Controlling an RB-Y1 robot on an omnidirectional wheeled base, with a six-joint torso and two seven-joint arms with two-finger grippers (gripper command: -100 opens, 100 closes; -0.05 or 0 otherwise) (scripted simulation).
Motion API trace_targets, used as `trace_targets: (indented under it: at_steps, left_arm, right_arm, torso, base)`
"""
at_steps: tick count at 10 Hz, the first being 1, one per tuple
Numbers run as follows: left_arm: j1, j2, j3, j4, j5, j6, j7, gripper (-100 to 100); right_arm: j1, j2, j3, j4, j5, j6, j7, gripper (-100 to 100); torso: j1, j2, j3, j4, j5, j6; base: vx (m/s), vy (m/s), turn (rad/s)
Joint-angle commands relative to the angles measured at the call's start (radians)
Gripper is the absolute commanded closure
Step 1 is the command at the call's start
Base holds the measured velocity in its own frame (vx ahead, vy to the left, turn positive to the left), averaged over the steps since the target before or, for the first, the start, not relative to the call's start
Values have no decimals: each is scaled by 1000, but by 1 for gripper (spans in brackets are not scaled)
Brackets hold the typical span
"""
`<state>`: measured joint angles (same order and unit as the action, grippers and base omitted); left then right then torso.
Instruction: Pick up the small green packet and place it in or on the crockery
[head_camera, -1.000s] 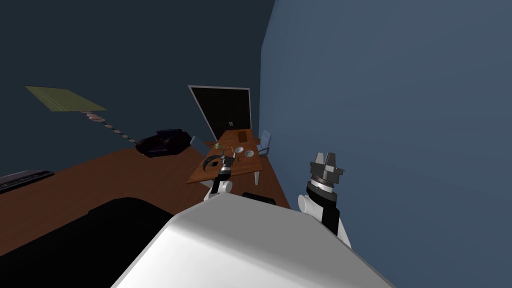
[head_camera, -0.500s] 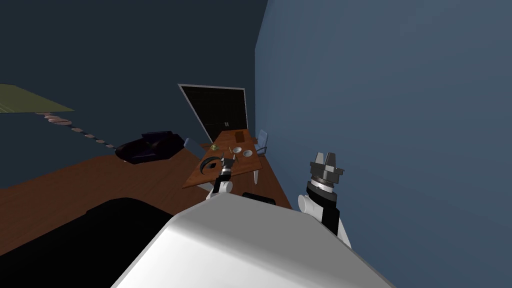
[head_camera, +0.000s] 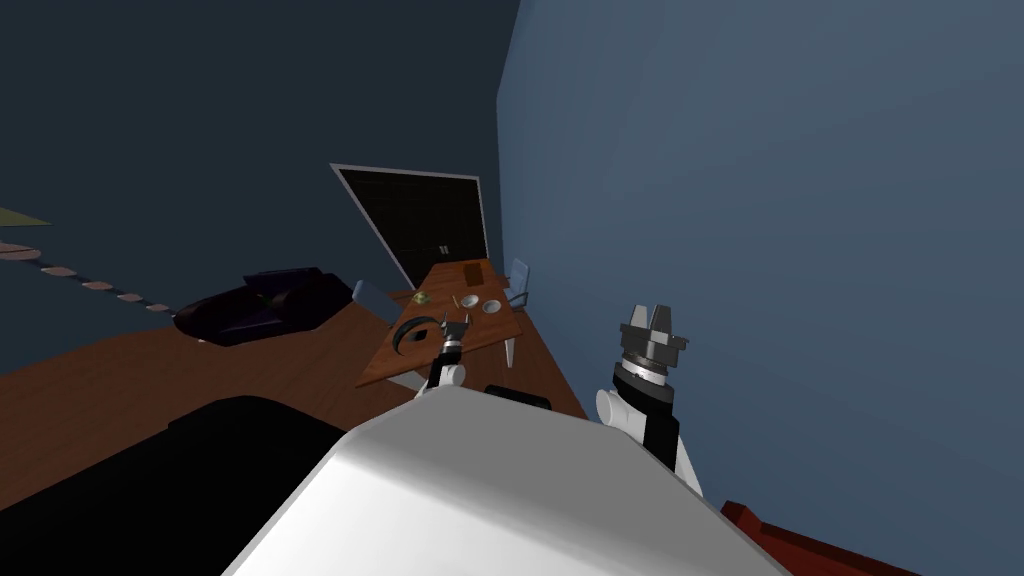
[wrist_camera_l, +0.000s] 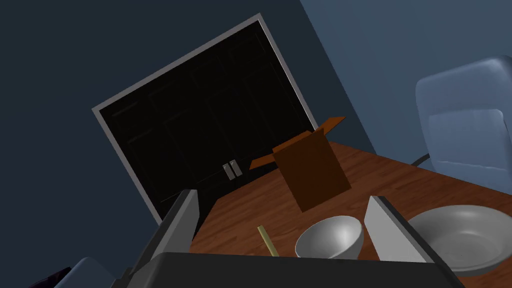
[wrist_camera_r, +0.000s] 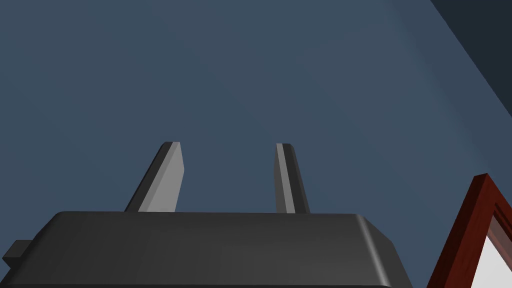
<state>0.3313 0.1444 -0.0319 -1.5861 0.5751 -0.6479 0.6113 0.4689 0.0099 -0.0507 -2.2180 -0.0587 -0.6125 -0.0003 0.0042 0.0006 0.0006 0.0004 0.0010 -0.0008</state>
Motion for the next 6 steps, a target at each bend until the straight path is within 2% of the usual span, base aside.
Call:
trace_targets:
  at_steps: [1, 2, 3, 4, 6]
  left_arm:
    - [-4, 6, 1, 29, 5, -9, 13, -100]
    - [-17, 10, 4, 72, 39, -32, 56, -100]
    - [-17, 10, 4, 91, 39, -32, 56, -100]
    - [-31, 15, 9, 130, 72, -56, 98, -100]
    - [-31, 15, 9, 153, 72, -56, 99, -100]
  right_arm:
    - [0, 0, 0, 0, 0, 0, 0, 0]
    - [0, 0, 0, 0, 0, 0, 0, 0]
    - [0, 0, 0, 0, 0, 0, 0, 0]
    - [0, 0, 0, 0, 0, 0, 0, 0]
    - [0, 0, 0, 0, 0, 0, 0, 0]
  torso:
    - [0, 0, 0, 0, 0, 0]
    - [-1, -1, -1, 0, 0, 0]
    - [-1, -1, -1, 0, 0, 1]
    - [-1, -1, -1, 0, 0, 0]
    - [0, -1, 0, 0, 0, 0]
  base:
    - [-9, 16, 32]
    - [-21, 18, -221]
    - [-23, 26, -109]
    - [-28, 35, -214]
    - [-20, 27, -50]
